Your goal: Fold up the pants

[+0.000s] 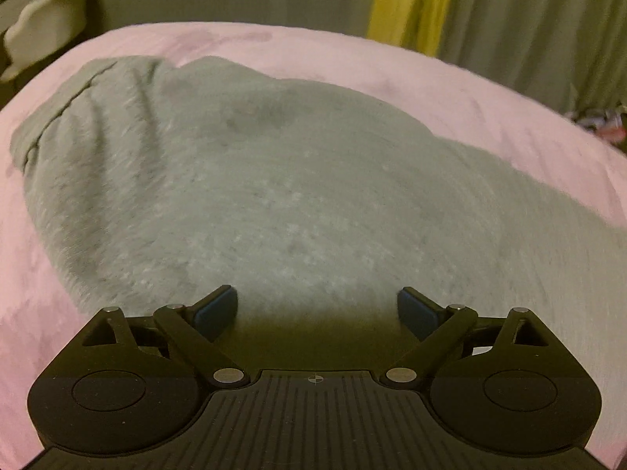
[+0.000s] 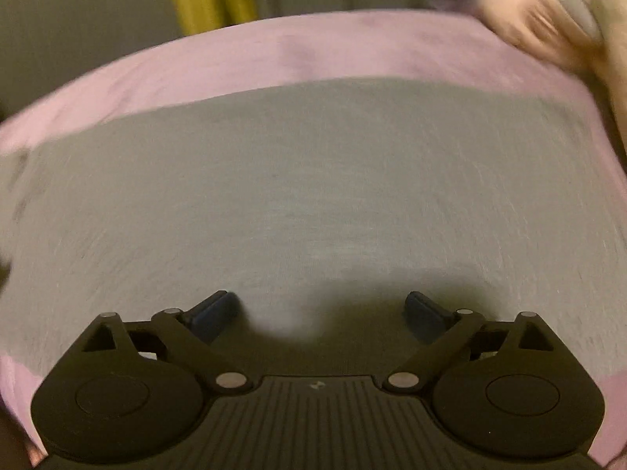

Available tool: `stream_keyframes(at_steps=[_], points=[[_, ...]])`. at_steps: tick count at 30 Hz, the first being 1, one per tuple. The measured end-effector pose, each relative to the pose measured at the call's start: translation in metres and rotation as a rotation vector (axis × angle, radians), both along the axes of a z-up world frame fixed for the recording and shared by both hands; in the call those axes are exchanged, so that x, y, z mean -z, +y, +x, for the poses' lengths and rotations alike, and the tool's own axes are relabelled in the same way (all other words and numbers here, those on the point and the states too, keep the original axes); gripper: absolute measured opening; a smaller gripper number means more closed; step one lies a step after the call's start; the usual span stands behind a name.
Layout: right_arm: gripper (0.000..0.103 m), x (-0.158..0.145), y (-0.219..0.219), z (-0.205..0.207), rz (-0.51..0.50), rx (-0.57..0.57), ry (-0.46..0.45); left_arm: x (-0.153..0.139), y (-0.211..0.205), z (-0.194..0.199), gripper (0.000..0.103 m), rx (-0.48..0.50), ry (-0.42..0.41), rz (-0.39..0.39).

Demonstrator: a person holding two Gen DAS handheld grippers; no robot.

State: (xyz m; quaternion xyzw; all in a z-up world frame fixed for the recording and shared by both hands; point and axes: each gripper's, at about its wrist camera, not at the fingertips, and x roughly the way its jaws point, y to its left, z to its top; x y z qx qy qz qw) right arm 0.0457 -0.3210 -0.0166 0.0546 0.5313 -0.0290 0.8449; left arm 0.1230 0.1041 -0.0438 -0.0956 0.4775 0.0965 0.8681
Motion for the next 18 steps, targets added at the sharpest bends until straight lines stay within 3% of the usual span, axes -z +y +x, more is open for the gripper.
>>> stream_keyframes(at_steps=[6, 9, 10, 12, 18], points=[[0.095, 0.004, -0.048, -0.008, -0.072, 0.157, -0.018, 0.005, 0.018, 0.001, 0.095, -0.089, -0.037, -0.007], [0.096, 0.0, -0.07, -0.016, -0.196, 0.277, -0.014, -0.004, 0.016, -0.009, 0.095, -0.105, -0.069, -0.008], [0.096, -0.001, -0.074, -0.021, -0.186, 0.293, -0.023, -0.004, 0.016, -0.009, 0.096, -0.1, -0.072, -0.016], [0.096, 0.0, -0.08, -0.027, -0.147, 0.296, -0.035, -0.002, 0.013, -0.008, 0.096, -0.093, -0.056, -0.01], [0.096, 0.003, -0.056, -0.023, -0.231, 0.201, -0.025, -0.002, 0.006, -0.007, 0.096, -0.087, -0.048, 0.018]])
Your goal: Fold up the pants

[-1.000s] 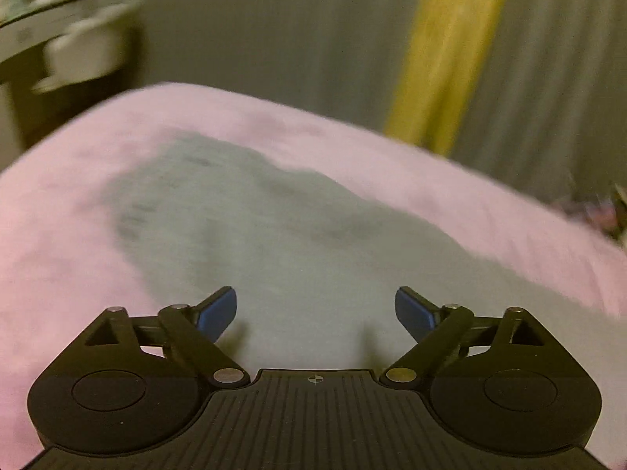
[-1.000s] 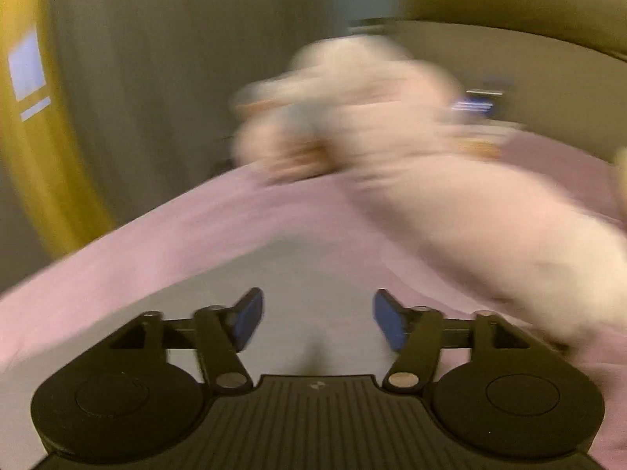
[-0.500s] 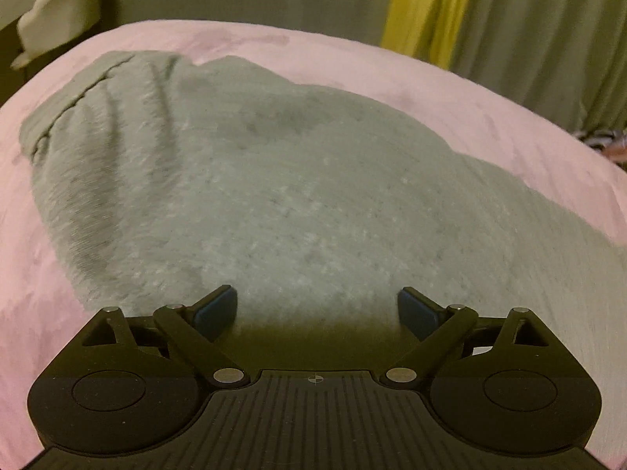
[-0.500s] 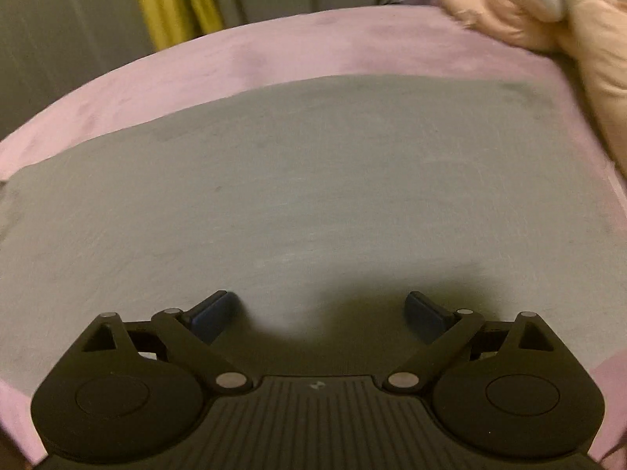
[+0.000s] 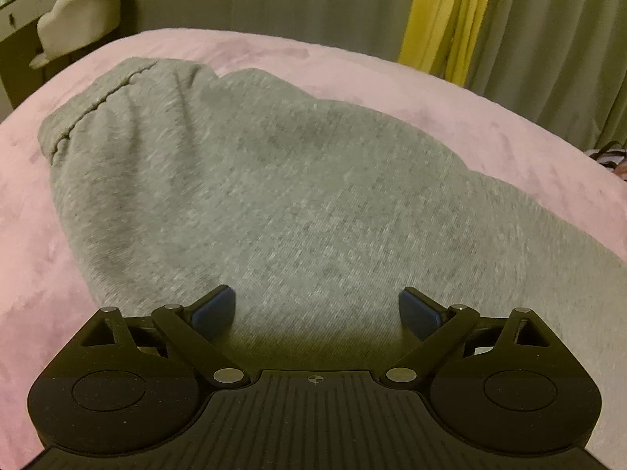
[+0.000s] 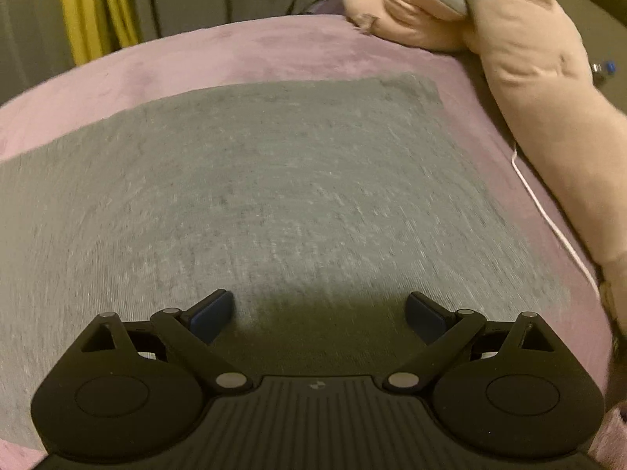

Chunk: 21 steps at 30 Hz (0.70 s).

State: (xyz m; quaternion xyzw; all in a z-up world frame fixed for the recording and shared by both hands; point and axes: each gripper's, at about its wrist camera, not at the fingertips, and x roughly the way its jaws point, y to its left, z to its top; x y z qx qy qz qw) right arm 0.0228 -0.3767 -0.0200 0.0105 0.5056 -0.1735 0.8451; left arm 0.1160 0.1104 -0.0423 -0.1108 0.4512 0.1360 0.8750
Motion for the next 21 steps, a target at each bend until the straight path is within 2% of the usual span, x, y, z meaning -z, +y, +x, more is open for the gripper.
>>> stream_keyframes(at_steps=[6, 11, 17, 21], points=[[0.097, -0.006, 0.005, -0.002, -0.016, 0.016, -0.013, -0.001, 0.002, -0.004, 0.096, -0.02, -0.01, -0.013], [0.097, -0.02, -0.009, -0.009, -0.041, 0.072, -0.068, -0.004, 0.003, -0.01, 0.097, -0.036, -0.017, -0.024], [0.097, -0.076, -0.026, -0.053, -0.263, 0.025, -0.151, -0.005, 0.004, -0.011, 0.097, -0.044, -0.015, -0.027], [0.099, -0.134, -0.057, -0.108, -0.382, 0.062, -0.264, -0.008, 0.004, -0.014, 0.097, -0.046, -0.026, -0.027]])
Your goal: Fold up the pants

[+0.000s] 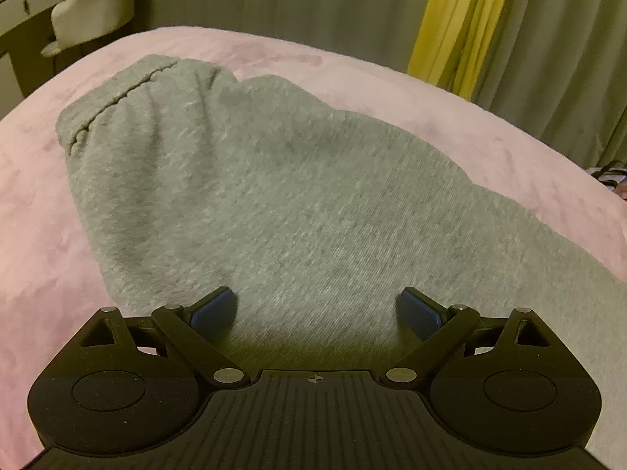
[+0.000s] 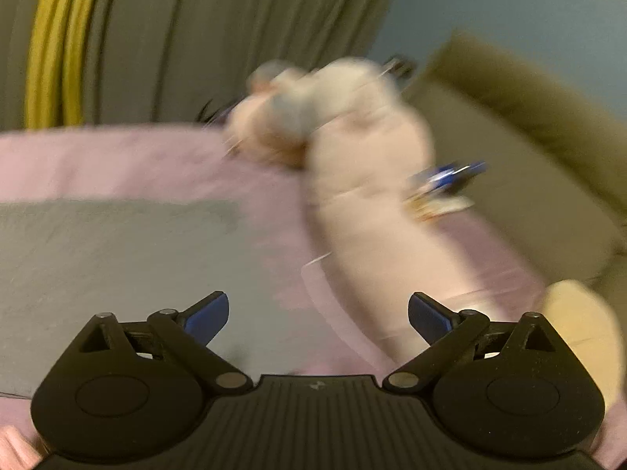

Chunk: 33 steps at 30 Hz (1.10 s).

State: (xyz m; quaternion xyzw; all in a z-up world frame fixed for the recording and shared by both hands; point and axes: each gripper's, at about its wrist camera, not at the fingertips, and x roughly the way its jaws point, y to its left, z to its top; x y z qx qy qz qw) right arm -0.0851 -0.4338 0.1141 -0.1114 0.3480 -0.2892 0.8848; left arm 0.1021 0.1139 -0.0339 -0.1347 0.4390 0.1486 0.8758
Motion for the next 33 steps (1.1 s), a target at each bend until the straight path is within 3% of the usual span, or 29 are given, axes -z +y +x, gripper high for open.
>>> stream_keyframes(at_steps=[4, 6, 11, 14, 21, 23, 25, 27, 30, 33], points=[[0.099, -0.055, -0.031, -0.067, -0.042, 0.056, -0.137, -0.005, 0.0, -0.005, 0.097, 0.001, -0.013, -0.007], [0.099, -0.072, -0.043, -0.091, -0.028, 0.041, -0.156, -0.009, -0.001, -0.009, 0.097, 0.005, -0.028, -0.009], [0.099, -0.076, -0.048, -0.113, 0.036, -0.127, -0.125, -0.017, -0.002, -0.019, 0.097, -0.002, -0.068, 0.004], [0.099, -0.051, -0.05, -0.098, 0.208, -0.172, -0.114, -0.018, 0.001, -0.02, 0.097, -0.022, -0.071, 0.004], [0.098, 0.037, -0.067, -0.027, 0.649, -0.086, -0.114, -0.017, -0.001, -0.02, 0.097, -0.004, -0.063, -0.016], [0.092, 0.069, -0.074, -0.01, 0.754, -0.005, -0.101, -0.017, -0.007, -0.02, 0.097, 0.021, -0.059, -0.032], [0.074, 0.1, -0.085, 0.0, 0.853, 0.068, -0.087, -0.016, -0.017, -0.019, 0.097, 0.051, -0.046, -0.05], [0.064, 0.126, -0.097, 0.005, 0.924, 0.144, -0.074, -0.014, -0.03, -0.018, 0.097, 0.085, -0.046, -0.073], [0.064, 0.149, -0.115, 0.001, 1.031, 0.181, -0.161, -0.009, -0.048, -0.015, 0.097, 0.139, -0.037, -0.09], [0.073, 0.158, -0.13, -0.001, 1.137, 0.188, -0.257, -0.003, -0.062, -0.011, 0.097, 0.157, -0.013, -0.064]])
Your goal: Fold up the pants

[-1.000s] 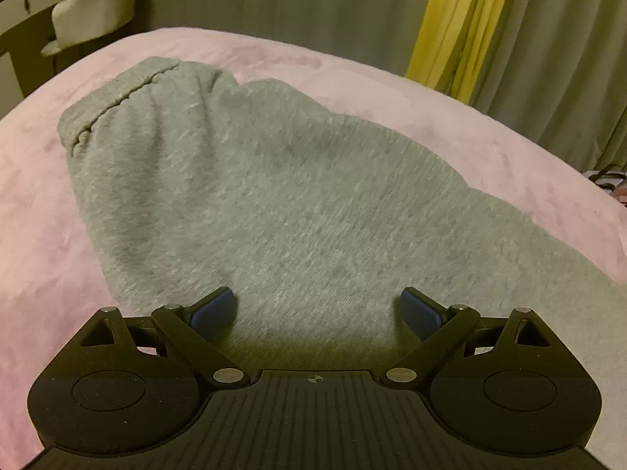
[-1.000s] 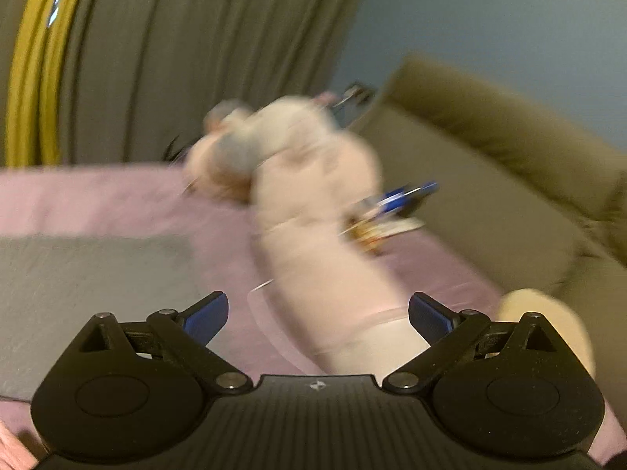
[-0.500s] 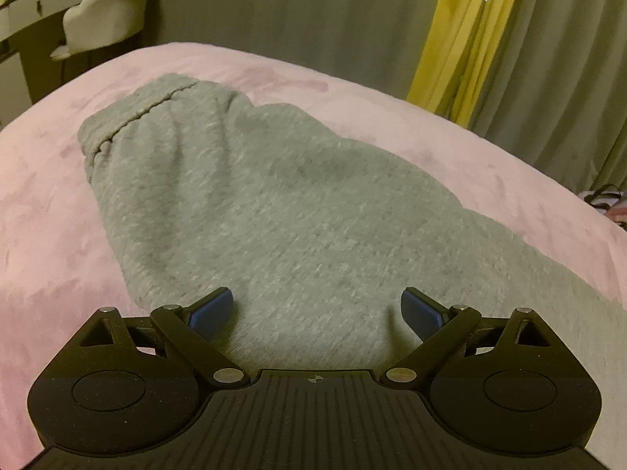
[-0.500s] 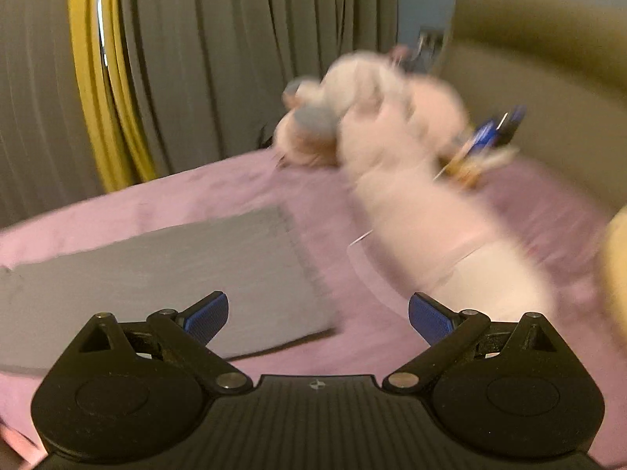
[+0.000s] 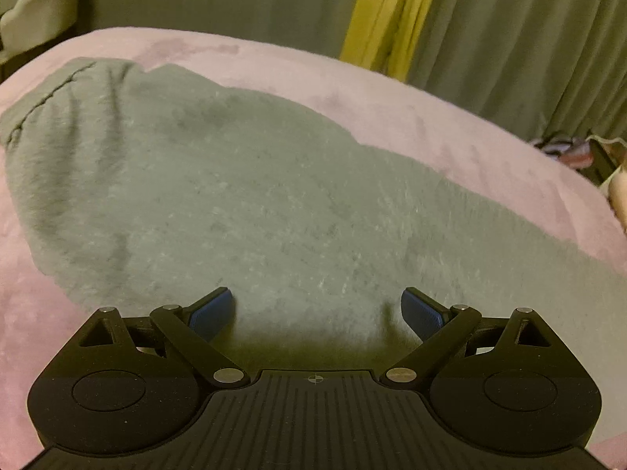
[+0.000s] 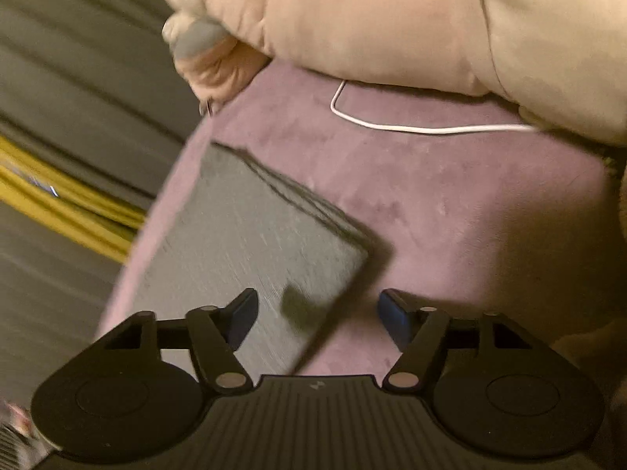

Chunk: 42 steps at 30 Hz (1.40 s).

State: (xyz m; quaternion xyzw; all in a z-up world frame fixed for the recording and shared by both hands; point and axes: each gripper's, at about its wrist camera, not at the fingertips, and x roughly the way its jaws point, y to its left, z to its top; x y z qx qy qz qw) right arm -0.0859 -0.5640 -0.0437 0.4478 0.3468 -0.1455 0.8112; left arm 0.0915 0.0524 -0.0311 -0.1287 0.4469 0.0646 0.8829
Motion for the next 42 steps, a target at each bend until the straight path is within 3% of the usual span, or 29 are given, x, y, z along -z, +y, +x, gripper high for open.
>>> stream_keyframes(at_steps=[6, 8, 9, 10, 17, 19, 23, 27, 30, 32, 35, 37, 38, 39, 40, 42], points=[[0.078, 0.004, -0.004, 0.018, -0.011, -0.003, -0.067, 0.01, -0.015, 0.004, 0.097, 0.036, 0.003, 0.054], [0.066, 0.004, -0.004, 0.026, -0.043, -0.006, -0.073, 0.01, -0.017, 0.005, 0.097, 0.041, -0.003, 0.06], [0.042, 0.004, -0.003, 0.028, -0.068, -0.006, -0.07, 0.01, -0.017, 0.005, 0.097, 0.042, -0.004, 0.057], [0.028, 0.004, -0.005, 0.027, -0.071, -0.002, -0.056, 0.01, -0.016, 0.005, 0.097, 0.039, -0.003, 0.054], [0.032, 0.003, -0.006, 0.023, -0.051, 0.014, -0.04, 0.01, -0.006, 0.004, 0.097, -0.006, 0.003, 0.022], [0.023, -0.004, 0.001, 0.025, -0.105, 0.001, -0.011, 0.01, -0.005, 0.004, 0.097, -0.027, 0.003, 0.036], [0.015, -0.041, 0.028, 0.044, -0.287, -0.072, 0.032, 0.007, 0.0, 0.001, 0.097, -0.04, -0.015, 0.025], [0.015, -0.11, 0.121, 0.071, -0.599, -0.344, -0.098, 0.004, 0.002, 0.0, 0.097, -0.05, -0.031, 0.026], [0.015, -0.129, 0.206, 0.085, -0.696, -0.609, -0.194, 0.002, 0.004, -0.001, 0.097, -0.064, -0.038, 0.03], [0.016, -0.12, 0.262, 0.09, -0.723, -0.78, -0.211, -0.001, 0.006, -0.004, 0.097, -0.073, -0.046, 0.026], [0.027, -0.084, 0.325, 0.09, -0.71, -1.013, -0.18, -0.004, 0.009, -0.011, 0.097, -0.081, -0.059, 0.008], [0.041, -0.06, 0.347, 0.086, -0.67, -1.111, -0.113, -0.006, 0.011, -0.014, 0.097, -0.074, -0.07, -0.011], [0.046, -0.053, 0.35, 0.082, -0.661, -1.125, -0.096, -0.007, 0.011, -0.015, 0.097, -0.066, -0.076, -0.016], [0.058, -0.051, 0.351, 0.078, -0.675, -1.119, -0.09, -0.007, 0.01, -0.015, 0.097, -0.055, -0.082, -0.021], [0.075, -0.056, 0.349, 0.076, -0.698, -1.088, -0.109, -0.007, 0.008, -0.014, 0.097, -0.042, -0.084, -0.02], [0.095, -0.072, 0.33, 0.069, -0.661, -0.996, -0.197, -0.007, 0.002, -0.012, 0.097, -0.012, -0.076, -0.01]])
